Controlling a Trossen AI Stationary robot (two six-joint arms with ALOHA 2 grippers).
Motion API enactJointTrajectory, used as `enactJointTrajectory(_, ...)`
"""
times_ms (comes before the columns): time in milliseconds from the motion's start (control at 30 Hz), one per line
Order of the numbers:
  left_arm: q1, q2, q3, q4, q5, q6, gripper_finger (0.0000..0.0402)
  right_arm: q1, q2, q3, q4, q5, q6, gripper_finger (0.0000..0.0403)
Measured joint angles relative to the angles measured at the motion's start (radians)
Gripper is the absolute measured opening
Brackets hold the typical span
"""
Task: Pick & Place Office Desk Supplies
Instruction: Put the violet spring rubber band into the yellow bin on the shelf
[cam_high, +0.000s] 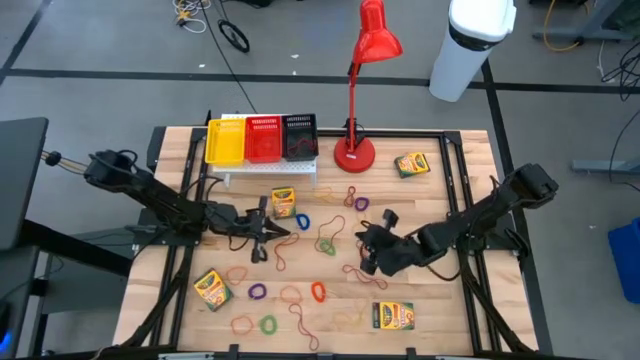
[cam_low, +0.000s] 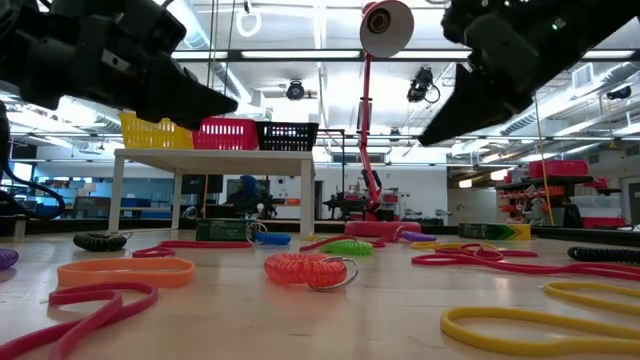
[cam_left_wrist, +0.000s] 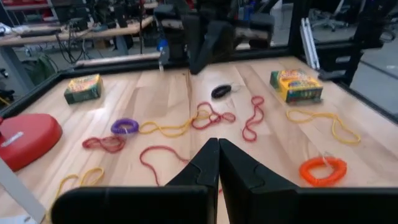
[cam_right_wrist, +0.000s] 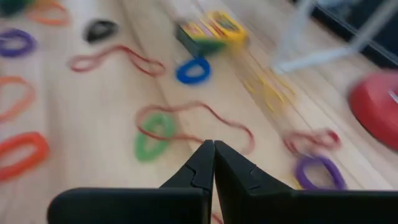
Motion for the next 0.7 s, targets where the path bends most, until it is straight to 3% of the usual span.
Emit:
enactJointTrajectory(267, 0.000, 0.011, 0.000, 0.003, -0.001, -0.010, 0.0013, -0.027, 0.000, 0.029, -0.320, -0.082, 0.275, 0.0026)
enactJointTrajectory(500, 0.000, 0.011, 0.000, 0.005, -0.004, -0.082, 0.0013, -0.283, 0.000, -0.029, -0.269, -0.080, 0.336, 0.0112)
enactJointTrajectory(700, -0.002, 0.011, 0.000, 0.003, -0.007, -0.112, 0.0013, -0.514, 0.000, -0.112, -0.115, -0.227, 0.230, 0.0180)
